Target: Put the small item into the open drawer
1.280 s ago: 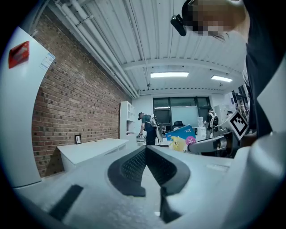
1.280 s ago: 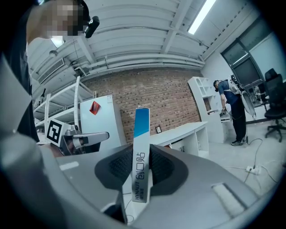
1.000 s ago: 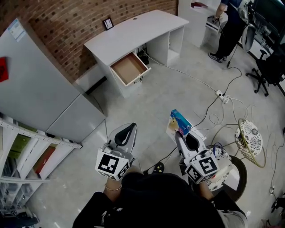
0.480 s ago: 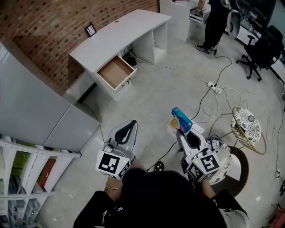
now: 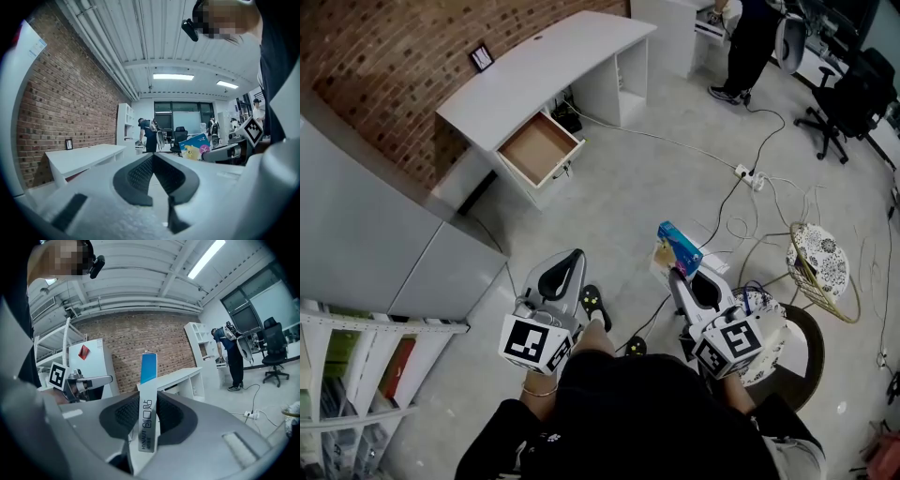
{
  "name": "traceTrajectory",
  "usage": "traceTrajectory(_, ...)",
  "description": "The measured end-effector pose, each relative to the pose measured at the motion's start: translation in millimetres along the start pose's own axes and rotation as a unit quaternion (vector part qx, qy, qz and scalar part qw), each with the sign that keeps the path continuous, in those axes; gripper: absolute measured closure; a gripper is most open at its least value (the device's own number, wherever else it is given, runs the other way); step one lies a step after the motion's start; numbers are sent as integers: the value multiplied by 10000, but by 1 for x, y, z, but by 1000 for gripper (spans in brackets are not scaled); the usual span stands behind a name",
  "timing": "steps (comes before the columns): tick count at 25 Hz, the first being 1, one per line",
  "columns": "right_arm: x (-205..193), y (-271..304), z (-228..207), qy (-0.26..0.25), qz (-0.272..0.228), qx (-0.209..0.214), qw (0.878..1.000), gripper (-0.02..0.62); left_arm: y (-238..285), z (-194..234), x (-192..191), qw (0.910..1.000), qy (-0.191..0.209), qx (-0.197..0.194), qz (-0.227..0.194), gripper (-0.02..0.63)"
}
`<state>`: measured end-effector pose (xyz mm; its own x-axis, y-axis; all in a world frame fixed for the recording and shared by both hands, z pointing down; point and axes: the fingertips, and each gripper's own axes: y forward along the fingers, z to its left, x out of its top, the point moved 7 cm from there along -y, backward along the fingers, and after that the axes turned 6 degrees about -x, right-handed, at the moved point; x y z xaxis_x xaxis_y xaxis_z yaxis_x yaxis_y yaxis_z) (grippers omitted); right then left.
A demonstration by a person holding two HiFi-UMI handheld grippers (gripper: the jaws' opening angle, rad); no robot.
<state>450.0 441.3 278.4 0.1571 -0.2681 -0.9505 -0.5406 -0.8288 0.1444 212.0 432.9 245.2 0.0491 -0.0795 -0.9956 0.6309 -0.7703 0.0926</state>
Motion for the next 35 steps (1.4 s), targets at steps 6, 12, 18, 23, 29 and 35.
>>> traceTrajectory(6, 13, 39, -1, -169, -58, -196, 9996, 500, 22, 43, 3, 9998, 17, -130, -138, 615)
traceTrajectory(12, 20, 86, -2, -105, 27, -263, 9996, 500, 44, 91, 6, 9997, -20, -186, -170, 615)
traceTrajectory(18, 27, 129, -3, -149, 92, -238, 9996, 500, 57, 129, 5, 9998, -63, -126, -159, 615)
traceTrajectory(23, 34, 157, 3, -206, 145, -227, 9994, 500, 60, 158, 5, 9997, -148, -84, -164, 615)
traceTrajectory(29, 42, 186, 13, -249, 163, -242, 9993, 500, 62, 189, 10, 9995, -175, -79, -260, 615)
traceTrajectory(35, 50, 219, 24, -317, 200, -277, 9989, 500, 61, 225, 12, 9992, -216, -39, -339, 615)
